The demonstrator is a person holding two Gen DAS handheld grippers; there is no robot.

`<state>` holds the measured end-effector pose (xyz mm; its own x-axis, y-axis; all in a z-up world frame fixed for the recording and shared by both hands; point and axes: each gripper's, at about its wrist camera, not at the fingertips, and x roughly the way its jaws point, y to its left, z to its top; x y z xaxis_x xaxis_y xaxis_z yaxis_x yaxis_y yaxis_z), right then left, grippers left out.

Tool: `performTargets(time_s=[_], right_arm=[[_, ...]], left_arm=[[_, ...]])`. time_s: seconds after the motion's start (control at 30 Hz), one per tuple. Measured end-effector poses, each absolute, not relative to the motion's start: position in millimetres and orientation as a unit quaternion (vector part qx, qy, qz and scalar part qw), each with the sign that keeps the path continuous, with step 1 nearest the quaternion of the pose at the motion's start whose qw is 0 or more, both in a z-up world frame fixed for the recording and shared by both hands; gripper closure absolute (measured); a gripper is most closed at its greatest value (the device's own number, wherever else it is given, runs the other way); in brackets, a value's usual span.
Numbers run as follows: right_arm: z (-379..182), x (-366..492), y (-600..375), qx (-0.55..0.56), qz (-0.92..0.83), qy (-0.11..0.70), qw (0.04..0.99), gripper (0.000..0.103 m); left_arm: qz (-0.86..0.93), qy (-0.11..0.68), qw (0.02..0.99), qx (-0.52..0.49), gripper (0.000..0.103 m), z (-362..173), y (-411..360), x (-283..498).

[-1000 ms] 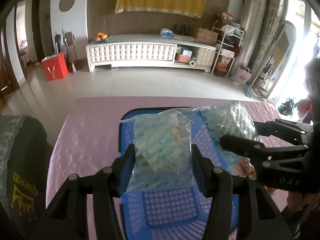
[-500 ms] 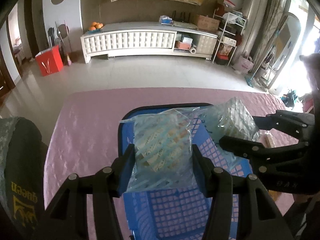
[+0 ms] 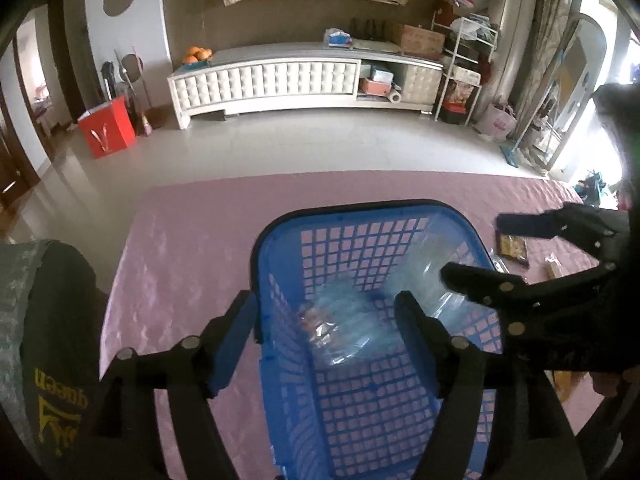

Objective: Organize snacks
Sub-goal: 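Open both grippers to drop the bags into the blue basket, then move both grippers back over the remaining snacks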

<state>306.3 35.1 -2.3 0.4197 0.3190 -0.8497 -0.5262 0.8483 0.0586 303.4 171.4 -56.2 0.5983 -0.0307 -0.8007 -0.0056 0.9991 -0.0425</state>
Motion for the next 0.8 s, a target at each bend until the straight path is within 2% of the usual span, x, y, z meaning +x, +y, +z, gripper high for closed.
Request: performTargets(time_s=[0.4, 0.8], right_arm=[[48, 267, -9, -0.102, 0.244, 0.447, 0.855, 0.011], [84, 213, -64, -0.083, 0.234, 0.420, 0.873, 0.011]], left_arm=[[-0.016, 0.425, 0.904, -0.035, 0.034, -16, 149, 259], [-0.028, 0.400, 0.916, -0.007, 0.034, 30, 92, 204]])
